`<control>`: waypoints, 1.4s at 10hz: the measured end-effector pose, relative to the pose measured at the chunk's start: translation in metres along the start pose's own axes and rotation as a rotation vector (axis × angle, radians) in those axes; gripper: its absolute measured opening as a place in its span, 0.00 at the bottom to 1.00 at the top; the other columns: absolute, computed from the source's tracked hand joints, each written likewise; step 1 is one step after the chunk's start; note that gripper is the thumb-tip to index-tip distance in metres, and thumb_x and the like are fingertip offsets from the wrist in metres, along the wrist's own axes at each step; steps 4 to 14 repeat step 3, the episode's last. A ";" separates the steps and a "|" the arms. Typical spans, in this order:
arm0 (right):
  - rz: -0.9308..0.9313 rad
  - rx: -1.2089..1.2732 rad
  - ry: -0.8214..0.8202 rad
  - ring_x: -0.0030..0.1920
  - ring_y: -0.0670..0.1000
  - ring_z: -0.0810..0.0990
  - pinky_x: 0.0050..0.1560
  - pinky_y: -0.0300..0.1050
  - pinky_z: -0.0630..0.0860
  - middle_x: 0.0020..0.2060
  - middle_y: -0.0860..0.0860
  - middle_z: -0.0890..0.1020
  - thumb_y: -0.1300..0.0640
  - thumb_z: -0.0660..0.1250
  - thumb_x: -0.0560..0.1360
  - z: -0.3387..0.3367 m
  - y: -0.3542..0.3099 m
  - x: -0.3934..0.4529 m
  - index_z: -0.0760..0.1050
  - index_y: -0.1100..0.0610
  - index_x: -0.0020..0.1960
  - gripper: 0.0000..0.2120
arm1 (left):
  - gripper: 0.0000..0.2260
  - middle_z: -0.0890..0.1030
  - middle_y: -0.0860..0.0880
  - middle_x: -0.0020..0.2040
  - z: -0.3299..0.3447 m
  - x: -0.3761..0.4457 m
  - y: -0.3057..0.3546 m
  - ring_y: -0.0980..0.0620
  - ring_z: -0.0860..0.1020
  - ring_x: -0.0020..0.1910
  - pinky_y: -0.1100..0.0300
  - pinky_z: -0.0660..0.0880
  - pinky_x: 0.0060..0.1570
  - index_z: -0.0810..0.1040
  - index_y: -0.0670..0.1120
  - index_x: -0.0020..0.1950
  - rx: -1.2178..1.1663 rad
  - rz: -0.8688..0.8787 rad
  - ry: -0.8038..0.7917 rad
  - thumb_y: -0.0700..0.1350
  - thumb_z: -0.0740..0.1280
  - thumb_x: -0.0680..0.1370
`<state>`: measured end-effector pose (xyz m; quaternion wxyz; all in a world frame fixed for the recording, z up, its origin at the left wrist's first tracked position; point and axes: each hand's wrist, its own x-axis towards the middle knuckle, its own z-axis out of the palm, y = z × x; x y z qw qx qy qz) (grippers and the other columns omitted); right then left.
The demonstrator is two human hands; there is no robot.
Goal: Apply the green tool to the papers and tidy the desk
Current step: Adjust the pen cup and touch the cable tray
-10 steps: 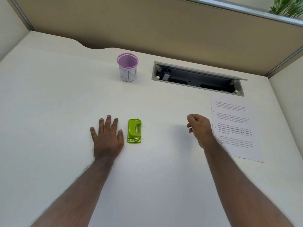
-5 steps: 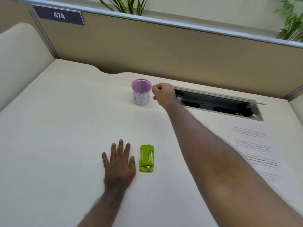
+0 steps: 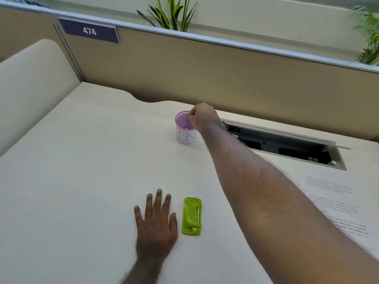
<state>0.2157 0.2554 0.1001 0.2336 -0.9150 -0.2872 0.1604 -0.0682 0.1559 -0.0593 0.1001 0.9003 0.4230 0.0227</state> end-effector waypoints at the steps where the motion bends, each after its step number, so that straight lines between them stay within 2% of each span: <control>1: -0.023 0.032 -0.045 0.48 0.58 0.84 0.52 0.50 0.82 0.46 0.55 0.86 0.64 0.61 0.72 0.001 0.004 -0.001 0.83 0.54 0.48 0.13 | 0.26 0.66 0.48 0.77 -0.001 -0.001 0.002 0.44 0.66 0.76 0.35 0.60 0.71 0.70 0.51 0.74 0.012 0.011 0.012 0.54 0.52 0.76; 2: -0.038 0.076 -0.056 0.46 0.57 0.85 0.51 0.52 0.83 0.42 0.53 0.86 0.59 0.66 0.74 -0.002 0.010 -0.003 0.82 0.52 0.45 0.06 | 0.26 0.66 0.48 0.77 -0.002 -0.001 0.001 0.44 0.65 0.76 0.36 0.59 0.72 0.70 0.52 0.74 0.004 0.012 0.016 0.54 0.52 0.76; 3: -0.048 0.135 -0.010 0.43 0.55 0.84 0.47 0.52 0.82 0.37 0.49 0.85 0.51 0.69 0.72 -0.008 0.020 -0.014 0.78 0.51 0.38 0.06 | 0.26 0.65 0.49 0.78 -0.004 -0.001 0.001 0.45 0.65 0.77 0.36 0.58 0.72 0.69 0.52 0.74 -0.014 0.014 0.008 0.53 0.52 0.77; 14: -0.048 0.135 -0.010 0.43 0.55 0.84 0.47 0.52 0.82 0.37 0.49 0.85 0.51 0.69 0.72 -0.008 0.020 -0.014 0.78 0.51 0.38 0.06 | 0.26 0.65 0.49 0.78 -0.004 -0.001 0.001 0.45 0.65 0.77 0.36 0.58 0.72 0.69 0.52 0.74 -0.014 0.014 0.008 0.53 0.52 0.77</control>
